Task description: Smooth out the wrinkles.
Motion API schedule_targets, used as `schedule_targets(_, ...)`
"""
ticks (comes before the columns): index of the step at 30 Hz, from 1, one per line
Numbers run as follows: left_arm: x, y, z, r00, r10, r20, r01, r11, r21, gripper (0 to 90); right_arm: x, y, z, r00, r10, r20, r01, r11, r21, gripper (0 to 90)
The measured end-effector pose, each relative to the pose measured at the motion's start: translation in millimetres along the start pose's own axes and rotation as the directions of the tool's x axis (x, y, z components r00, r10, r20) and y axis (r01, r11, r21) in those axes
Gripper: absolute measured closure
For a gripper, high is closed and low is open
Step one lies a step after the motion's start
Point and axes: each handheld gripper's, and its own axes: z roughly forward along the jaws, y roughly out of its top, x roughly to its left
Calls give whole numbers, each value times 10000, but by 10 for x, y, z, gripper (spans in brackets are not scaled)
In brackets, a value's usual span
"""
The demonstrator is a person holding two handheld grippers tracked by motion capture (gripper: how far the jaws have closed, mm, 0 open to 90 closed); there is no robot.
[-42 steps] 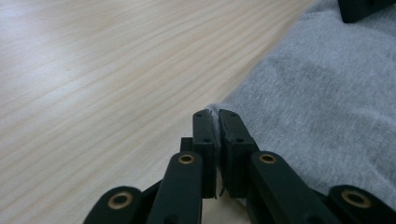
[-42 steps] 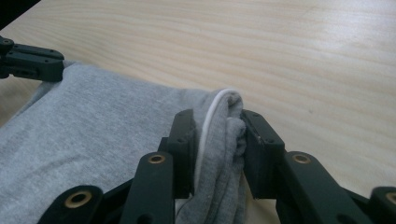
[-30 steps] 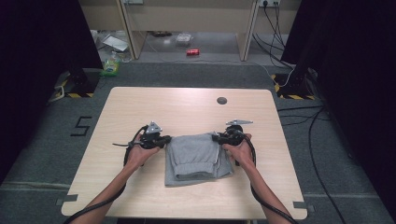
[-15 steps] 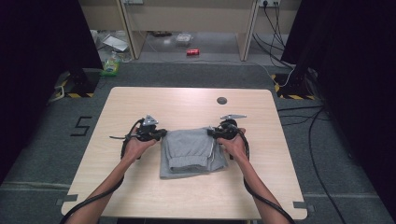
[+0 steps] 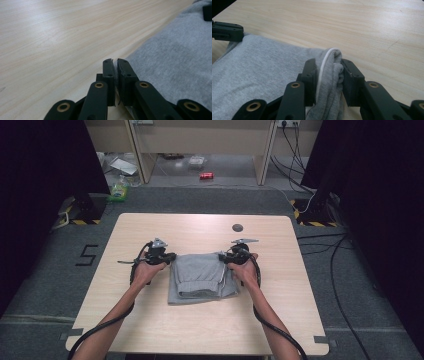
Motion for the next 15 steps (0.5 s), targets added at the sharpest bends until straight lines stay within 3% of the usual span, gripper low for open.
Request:
schedule_targets(8,31,-5,86,9998,-199,-97,200,9998,84,831,-41,-67,-34,9997,258,52,-258,9996,-109,660)
schedule_targets(15,83,1,55,9958,-910,-63,908,9955,-262,695,-45,-38,-56,9978,648,-104,-652,9970,-426,494)
